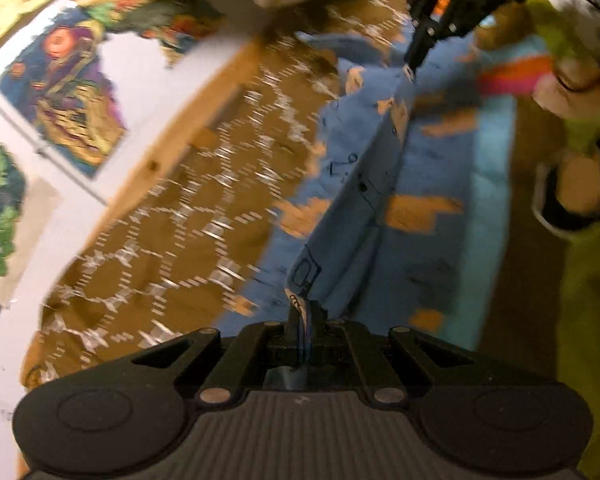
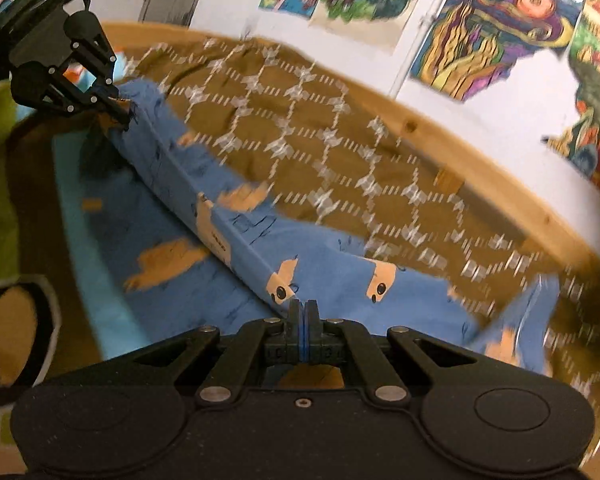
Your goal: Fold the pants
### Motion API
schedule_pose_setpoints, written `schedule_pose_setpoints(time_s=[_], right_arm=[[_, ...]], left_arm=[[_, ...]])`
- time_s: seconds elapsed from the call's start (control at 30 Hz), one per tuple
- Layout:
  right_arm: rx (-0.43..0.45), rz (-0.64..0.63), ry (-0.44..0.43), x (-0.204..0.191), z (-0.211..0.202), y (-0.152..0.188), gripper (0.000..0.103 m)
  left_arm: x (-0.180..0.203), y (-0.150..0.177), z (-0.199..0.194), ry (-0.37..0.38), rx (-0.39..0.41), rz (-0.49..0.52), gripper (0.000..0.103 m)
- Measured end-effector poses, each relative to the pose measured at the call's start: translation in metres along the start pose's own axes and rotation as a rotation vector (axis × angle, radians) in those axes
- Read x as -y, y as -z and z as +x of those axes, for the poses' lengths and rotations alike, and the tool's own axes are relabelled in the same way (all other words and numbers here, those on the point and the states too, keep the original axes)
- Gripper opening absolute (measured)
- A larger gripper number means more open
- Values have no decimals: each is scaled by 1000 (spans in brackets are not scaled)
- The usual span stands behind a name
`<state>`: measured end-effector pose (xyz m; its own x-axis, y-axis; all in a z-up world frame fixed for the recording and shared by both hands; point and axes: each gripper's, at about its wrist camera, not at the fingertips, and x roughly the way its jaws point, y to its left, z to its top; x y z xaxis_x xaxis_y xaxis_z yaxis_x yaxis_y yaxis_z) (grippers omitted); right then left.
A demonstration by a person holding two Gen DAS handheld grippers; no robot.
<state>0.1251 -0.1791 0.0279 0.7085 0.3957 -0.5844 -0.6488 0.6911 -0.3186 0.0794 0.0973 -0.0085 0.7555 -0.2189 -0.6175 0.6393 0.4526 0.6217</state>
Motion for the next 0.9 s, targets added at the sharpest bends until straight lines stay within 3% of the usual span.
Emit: schedule_pose_setpoints(time_s=[0.2, 0.6, 0.63, 0.7, 0.83, 0.9], right_arm=[[-50, 16, 12, -35, 2, 33, 0], [-51, 64, 27, -45, 2, 50, 0], [-47, 56, 39, -43, 0, 49, 2], [-44, 16, 59, -41, -1, 49, 16], [-49, -69, 70, -31, 0, 45, 22], [-44, -129, 80, -30, 0, 43, 33]], left_arm=[[17, 13, 9, 32, -57, 34, 1], [29, 15, 14, 66, -122, 70, 1], [29, 15, 13, 68, -124, 68, 1], [30, 14, 14, 67, -126, 66, 2], [30, 15, 14, 62, -127, 66, 2], [30, 15, 14, 63, -126, 69, 4]])
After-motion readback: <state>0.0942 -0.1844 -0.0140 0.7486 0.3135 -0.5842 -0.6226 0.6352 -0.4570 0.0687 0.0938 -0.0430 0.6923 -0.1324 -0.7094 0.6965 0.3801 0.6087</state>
